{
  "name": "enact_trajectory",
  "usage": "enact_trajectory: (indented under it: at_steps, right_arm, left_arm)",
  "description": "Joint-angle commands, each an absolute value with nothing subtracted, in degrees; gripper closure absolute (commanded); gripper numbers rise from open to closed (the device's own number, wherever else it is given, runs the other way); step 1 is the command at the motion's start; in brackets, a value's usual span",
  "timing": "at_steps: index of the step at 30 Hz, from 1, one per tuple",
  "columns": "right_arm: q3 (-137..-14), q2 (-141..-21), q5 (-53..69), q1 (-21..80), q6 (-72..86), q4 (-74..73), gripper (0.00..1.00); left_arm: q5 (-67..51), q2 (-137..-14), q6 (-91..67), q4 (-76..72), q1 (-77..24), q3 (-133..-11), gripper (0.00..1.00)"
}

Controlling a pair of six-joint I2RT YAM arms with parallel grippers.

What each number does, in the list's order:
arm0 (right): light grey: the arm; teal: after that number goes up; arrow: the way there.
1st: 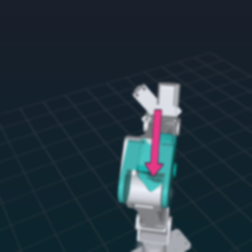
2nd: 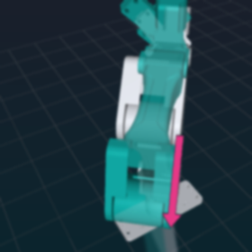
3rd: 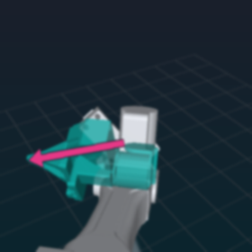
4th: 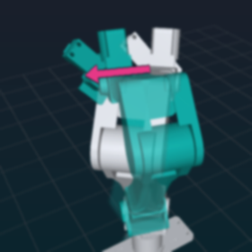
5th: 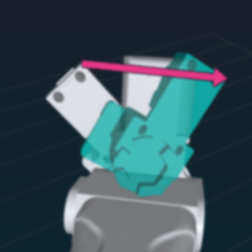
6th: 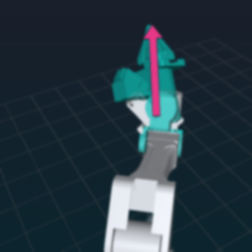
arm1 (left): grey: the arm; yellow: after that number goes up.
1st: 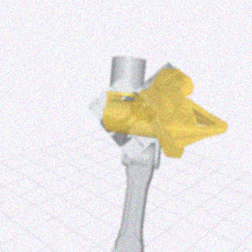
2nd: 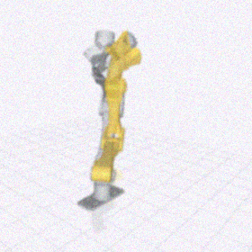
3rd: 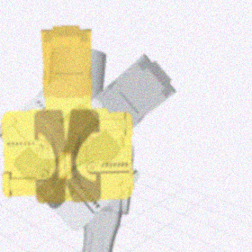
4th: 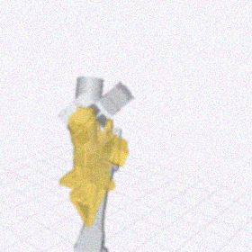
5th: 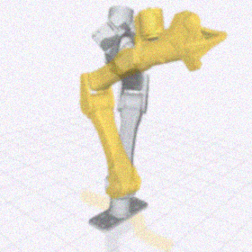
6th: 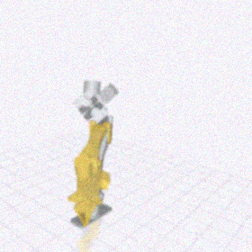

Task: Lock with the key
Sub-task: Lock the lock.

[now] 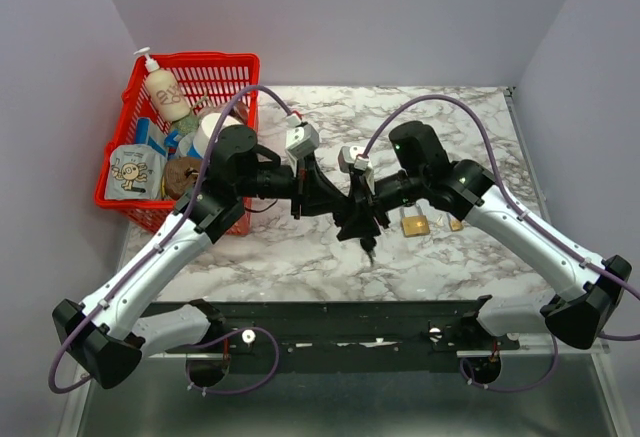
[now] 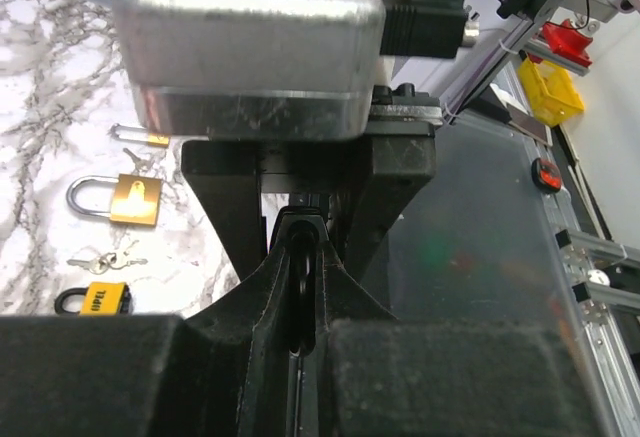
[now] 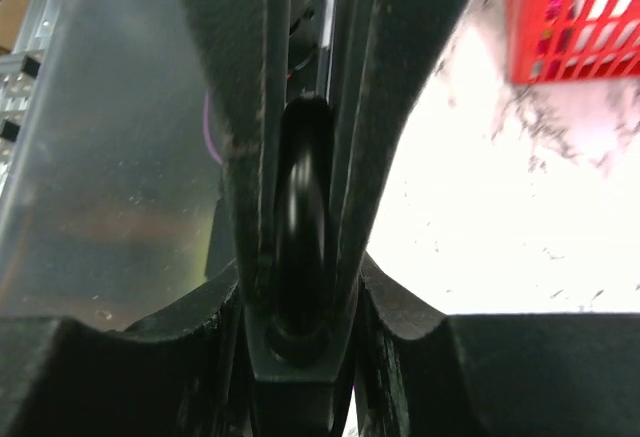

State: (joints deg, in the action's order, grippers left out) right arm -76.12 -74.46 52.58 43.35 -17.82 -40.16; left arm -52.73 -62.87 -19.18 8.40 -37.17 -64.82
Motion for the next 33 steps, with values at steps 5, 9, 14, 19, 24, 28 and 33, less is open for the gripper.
enact_trajectory:
  at_steps: [5,9,14,19,24,28,33]
  right_arm:
    - [-77.7,-73.9,53.8,42.4,-21.4,-44.2,0.82]
    - [-78.2,-73.7,52.8,41.0,-20.6,-44.6,0.34]
    - [-78.5,-73.0,52.6,38.3,-21.6,-46.7,0.2]
    - [-79.5,-73.1,53.0,37.6,-20.3,-45.1,0.05]
    - [-82.0,-73.1,56.2,37.6,-18.2,-43.0,0.0]
    - [-83.1,-73.7,59.5,37.7,-16.2,-41.0,0.02]
    - [-82.9,-74.7,60.5,37.7,-14.0,-39.4,0.15]
  left_arm:
    - [-55.5,-59.1,-16.2,6.9,-31.6,-68.5,1.0]
    - [-56.3,-58.9,-16.6,6.9,-31.6,-69.3,1.0]
    - [-56.2,-58.9,-17.9,6.4,-31.4,-70.0,1.0]
    - [-57.1,-58.8,-19.0,5.3,-31.4,-69.3,1.0]
    - [-58.2,-59.3,-19.4,5.5,-31.3,-69.1,1.0]
    - [-58.8,-60.0,-20.4,4.9,-31.4,-69.4,1.0]
    - [-58.8,-60.7,-22.2,3.0,-31.3,-69.2,1.0]
